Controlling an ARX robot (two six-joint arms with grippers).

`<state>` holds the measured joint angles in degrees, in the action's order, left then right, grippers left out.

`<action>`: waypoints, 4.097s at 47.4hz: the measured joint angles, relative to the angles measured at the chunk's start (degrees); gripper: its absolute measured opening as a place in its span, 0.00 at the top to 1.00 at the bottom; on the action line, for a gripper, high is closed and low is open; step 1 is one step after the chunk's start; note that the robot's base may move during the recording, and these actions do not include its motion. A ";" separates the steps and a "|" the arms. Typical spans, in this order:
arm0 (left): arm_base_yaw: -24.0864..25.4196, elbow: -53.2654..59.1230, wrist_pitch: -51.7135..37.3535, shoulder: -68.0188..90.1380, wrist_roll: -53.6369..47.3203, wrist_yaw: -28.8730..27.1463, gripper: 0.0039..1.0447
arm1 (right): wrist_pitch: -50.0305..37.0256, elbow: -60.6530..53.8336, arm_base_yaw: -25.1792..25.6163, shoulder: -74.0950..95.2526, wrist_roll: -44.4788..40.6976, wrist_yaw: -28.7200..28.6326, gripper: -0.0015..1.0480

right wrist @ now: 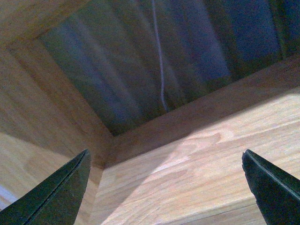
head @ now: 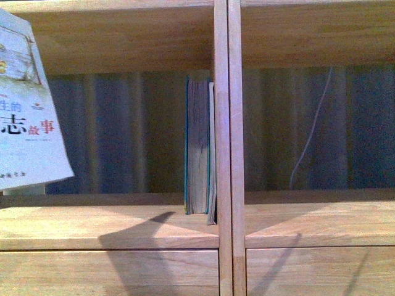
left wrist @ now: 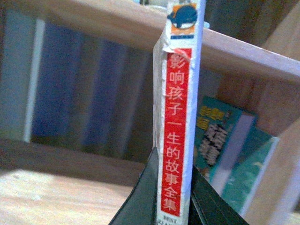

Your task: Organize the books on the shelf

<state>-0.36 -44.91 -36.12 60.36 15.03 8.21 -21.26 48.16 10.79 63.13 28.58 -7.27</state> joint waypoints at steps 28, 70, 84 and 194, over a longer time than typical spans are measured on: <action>0.39 -15.78 -17.68 30.49 -23.43 6.75 0.94 | -4.70 -29.64 -5.99 -18.23 -28.00 2.58 0.97; -11.23 -46.60 -14.93 61.72 -20.72 -0.66 0.94 | 1.25 -45.31 -10.58 -39.91 -28.20 7.08 0.97; -13.94 -50.18 -13.84 64.57 -19.67 -2.29 0.94 | 3.58 -47.36 -10.58 -45.40 -28.24 7.06 0.97; -25.20 19.58 8.92 -15.76 -15.67 -35.71 0.07 | 8.63 -47.36 -10.58 -50.86 -28.35 7.08 0.07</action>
<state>-25.56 -25.32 -27.20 44.60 -0.64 -27.51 -12.62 0.80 0.21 12.27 0.23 -0.19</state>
